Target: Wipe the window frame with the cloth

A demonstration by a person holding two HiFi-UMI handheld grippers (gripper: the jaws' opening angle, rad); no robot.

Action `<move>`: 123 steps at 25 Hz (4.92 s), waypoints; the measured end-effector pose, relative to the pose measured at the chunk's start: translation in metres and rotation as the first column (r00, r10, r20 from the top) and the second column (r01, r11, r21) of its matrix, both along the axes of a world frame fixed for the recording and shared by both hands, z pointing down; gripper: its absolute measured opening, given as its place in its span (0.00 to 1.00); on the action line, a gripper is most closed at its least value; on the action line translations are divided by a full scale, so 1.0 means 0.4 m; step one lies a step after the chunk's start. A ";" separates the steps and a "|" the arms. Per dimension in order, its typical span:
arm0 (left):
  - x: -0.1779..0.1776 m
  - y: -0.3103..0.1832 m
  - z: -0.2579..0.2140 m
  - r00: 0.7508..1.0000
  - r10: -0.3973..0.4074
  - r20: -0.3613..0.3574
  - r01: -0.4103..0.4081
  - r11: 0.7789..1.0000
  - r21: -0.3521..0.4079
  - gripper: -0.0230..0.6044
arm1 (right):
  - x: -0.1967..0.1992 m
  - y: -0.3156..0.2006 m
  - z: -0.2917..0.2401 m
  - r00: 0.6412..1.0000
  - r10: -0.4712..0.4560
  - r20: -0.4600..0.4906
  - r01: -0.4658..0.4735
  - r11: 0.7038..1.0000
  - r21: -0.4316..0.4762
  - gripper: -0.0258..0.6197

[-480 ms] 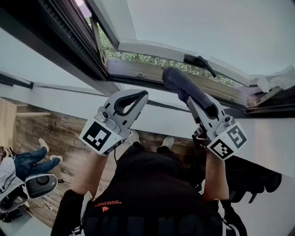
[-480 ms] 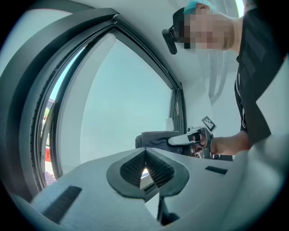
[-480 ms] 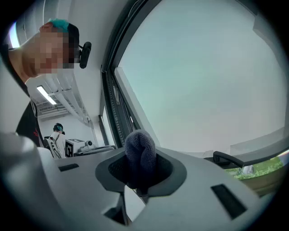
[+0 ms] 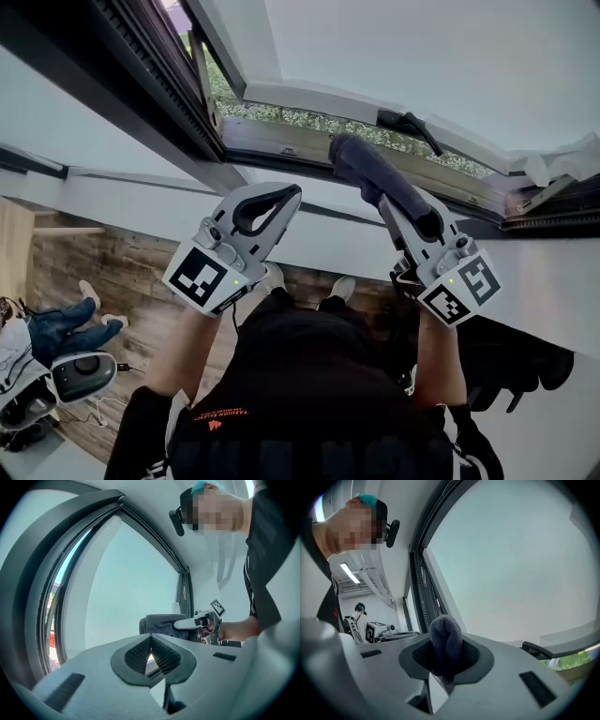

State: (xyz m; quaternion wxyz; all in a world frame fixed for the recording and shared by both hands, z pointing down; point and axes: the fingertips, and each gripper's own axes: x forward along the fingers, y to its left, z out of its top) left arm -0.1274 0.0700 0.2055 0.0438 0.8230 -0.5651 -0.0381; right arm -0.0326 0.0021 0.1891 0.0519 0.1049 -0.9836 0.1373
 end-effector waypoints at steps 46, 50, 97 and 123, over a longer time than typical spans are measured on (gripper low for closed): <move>-0.254 0.117 0.081 0.984 -0.177 -0.016 0.176 0.983 -0.042 0.07 | -0.333 0.053 0.018 0.990 -0.140 -0.011 0.140 0.987 0.077 0.14; -0.276 0.124 0.095 0.982 -0.186 -0.024 0.185 0.981 -0.049 0.07 | -0.374 0.060 0.035 0.988 -0.156 -0.016 0.157 0.985 0.075 0.14; -0.361 0.159 0.342 0.974 -0.202 -0.106 0.176 0.961 -0.212 0.07 | -0.610 0.160 0.506 0.930 -0.192 -0.312 0.219 0.974 0.053 0.14; -0.289 0.113 0.375 0.988 -0.123 -0.090 0.097 0.962 -0.255 0.07 | -0.571 0.124 0.587 0.930 -0.102 -0.354 0.102 0.995 -0.018 0.14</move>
